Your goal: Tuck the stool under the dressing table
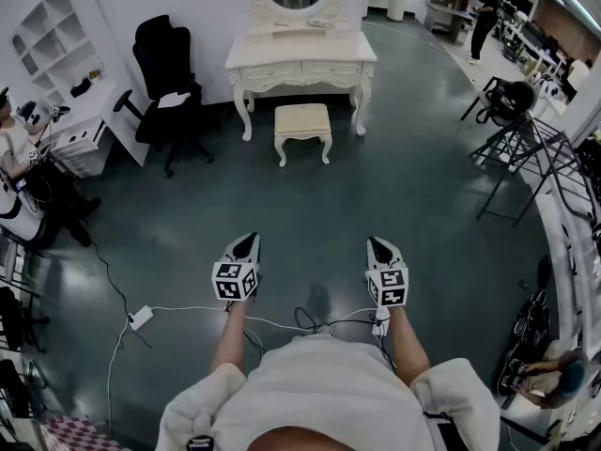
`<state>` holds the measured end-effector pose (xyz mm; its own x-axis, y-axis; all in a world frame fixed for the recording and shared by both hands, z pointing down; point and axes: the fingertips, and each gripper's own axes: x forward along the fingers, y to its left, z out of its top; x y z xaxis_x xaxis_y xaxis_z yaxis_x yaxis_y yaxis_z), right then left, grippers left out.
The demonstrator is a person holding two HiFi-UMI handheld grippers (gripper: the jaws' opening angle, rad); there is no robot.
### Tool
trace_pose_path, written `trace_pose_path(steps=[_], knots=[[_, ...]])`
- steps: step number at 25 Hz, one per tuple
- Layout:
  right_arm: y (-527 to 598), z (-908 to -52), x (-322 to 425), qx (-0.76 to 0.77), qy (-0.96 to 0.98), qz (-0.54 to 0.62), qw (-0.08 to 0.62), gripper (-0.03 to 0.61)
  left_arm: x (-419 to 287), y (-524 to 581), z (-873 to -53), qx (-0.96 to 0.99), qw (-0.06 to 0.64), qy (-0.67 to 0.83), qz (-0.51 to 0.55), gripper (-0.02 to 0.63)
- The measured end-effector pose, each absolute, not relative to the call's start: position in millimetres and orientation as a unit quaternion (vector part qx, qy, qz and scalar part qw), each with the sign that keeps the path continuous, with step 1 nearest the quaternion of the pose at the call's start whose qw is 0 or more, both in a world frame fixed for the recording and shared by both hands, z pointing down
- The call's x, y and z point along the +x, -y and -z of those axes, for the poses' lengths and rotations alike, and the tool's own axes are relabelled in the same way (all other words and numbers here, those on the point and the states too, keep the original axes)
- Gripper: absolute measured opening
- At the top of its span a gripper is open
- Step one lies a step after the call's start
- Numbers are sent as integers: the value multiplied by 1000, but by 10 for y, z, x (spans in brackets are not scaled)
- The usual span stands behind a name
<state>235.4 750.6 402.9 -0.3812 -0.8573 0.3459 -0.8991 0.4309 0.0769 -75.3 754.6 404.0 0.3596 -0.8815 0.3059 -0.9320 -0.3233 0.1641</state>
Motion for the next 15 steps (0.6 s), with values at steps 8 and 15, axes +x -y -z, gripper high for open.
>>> trace_pose_path(steps=[8,15], knots=[[-7514,-4043,2389,529,829,-60,170,0,-704,-7576,-4081,808,161,560,-81,15],[-7565,-4009,2455,529,834,-67,142,2,-621,-7609,-4050,814,151,557,-70,20]])
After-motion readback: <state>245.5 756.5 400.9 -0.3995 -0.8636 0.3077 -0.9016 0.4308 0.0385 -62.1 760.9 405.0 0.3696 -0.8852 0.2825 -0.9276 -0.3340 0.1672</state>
